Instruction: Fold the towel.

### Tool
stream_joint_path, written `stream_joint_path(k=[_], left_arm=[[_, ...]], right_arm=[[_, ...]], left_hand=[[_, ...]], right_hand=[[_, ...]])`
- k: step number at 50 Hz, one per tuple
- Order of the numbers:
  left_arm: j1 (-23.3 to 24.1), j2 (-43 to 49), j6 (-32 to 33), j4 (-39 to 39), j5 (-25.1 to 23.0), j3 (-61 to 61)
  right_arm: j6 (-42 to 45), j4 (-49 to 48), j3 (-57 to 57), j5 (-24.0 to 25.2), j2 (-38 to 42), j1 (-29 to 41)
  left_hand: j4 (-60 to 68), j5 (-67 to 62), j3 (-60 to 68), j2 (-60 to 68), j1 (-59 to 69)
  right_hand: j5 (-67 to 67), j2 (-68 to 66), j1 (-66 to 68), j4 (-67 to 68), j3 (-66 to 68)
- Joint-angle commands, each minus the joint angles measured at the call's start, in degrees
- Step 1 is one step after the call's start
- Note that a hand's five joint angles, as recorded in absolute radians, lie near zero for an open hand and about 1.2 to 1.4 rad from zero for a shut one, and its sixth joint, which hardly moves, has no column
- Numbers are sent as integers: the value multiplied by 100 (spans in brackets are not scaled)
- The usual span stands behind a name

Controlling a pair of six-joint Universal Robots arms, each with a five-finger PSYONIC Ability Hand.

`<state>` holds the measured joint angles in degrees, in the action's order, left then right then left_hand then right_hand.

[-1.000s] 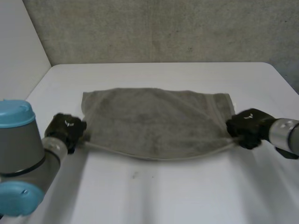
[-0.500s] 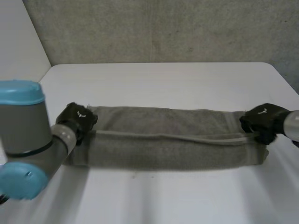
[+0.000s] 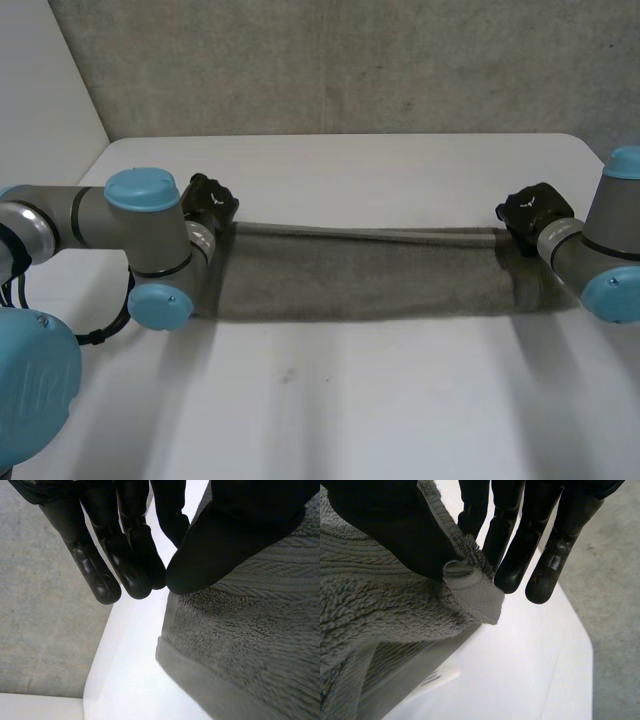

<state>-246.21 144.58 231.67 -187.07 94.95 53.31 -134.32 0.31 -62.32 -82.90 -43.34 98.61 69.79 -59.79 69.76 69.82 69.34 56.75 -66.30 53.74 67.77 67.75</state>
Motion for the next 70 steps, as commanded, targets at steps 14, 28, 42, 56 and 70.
stream_joint_path(k=[14,28,42,56,70], left_arm=[[3,-501,-34,-928,-20,557],[-6,-1951,-157,-981,-73,2385],[-68,-2460,-1053,-972,-99,3176],[-103,-2715,-1080,-981,-99,3563],[-120,-3129,-1115,-981,-99,3914]], right_arm=[[-1096,-189,89,81,-676,97],[-1088,637,-1652,952,-1739,-422],[-1052,-22,-2293,969,-1371,-756],[-395,-110,-2188,829,-1308,-1413],[153,-154,-1652,626,-1958,-1787]], left_hand=[[-5979,5979,-5976,-5982,-5934],[-5979,5979,-5976,-5982,-5934],[-5979,5979,-5976,-5982,-5934],[-5979,5979,-5976,-5982,-5934],[-5979,5979,-5976,-5982,-5934]], right_hand=[[-5675,5630,-4374,-5777,-5775],[-5675,5630,-4374,-5777,-5775],[-3380,3335,-2079,-3482,-3480],[1325,-1370,2626,1223,1225],[1325,-1370,2626,1223,1225]])
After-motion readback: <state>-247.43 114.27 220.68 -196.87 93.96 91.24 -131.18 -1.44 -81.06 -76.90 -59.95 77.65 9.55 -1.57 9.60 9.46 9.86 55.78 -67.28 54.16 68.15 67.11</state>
